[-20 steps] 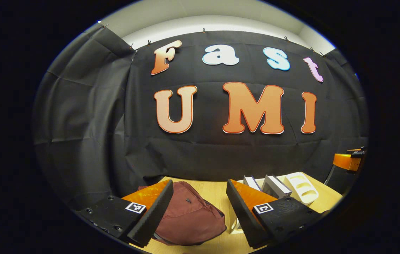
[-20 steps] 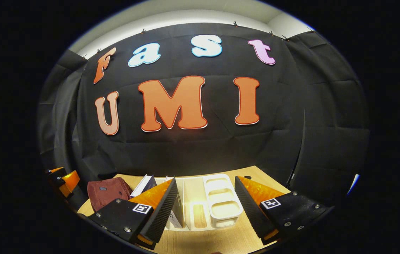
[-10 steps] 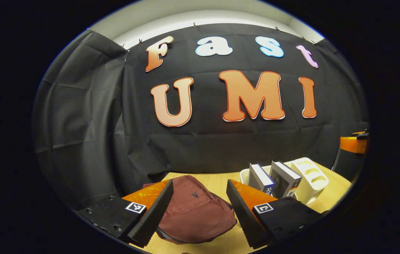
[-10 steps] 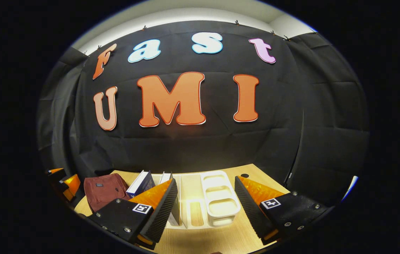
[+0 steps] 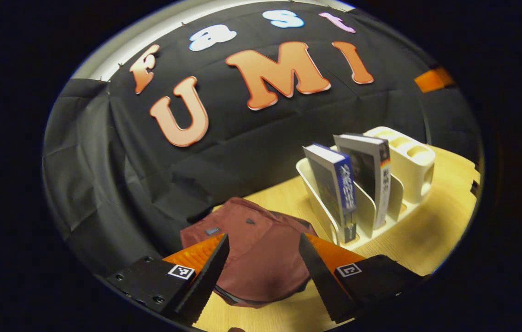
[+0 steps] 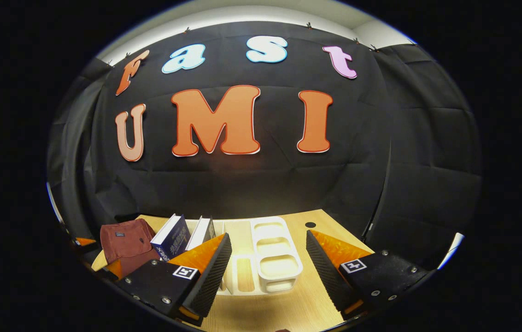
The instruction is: Open the schoolbag, grab two books from the bookshelf and put them into the schoolbag.
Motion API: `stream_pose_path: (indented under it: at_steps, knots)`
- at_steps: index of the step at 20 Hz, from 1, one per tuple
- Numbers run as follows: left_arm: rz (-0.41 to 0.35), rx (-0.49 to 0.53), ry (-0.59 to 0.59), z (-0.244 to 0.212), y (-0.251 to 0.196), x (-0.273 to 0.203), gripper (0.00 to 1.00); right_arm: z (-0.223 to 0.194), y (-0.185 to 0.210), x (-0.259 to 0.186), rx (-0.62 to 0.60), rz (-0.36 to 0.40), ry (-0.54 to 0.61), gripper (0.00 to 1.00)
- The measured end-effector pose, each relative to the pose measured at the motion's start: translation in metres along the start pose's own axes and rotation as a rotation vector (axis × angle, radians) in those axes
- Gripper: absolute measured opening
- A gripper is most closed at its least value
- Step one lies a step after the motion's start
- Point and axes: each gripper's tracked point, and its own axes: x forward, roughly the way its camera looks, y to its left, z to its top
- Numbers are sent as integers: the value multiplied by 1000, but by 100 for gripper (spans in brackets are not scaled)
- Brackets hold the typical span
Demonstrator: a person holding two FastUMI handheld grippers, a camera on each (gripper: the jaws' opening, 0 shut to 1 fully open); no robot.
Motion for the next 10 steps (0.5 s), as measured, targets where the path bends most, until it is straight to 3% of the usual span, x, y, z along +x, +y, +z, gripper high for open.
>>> stream_pose_path:
  at_steps: [5,10]
  knots:
    - [-47,239,179,-70,-31,29,96,-16,-28,2,-2,-56,46,97]
    - [-87,356,296,-107,-39,46,98,-27,-48,3,-19,-96,83,96]
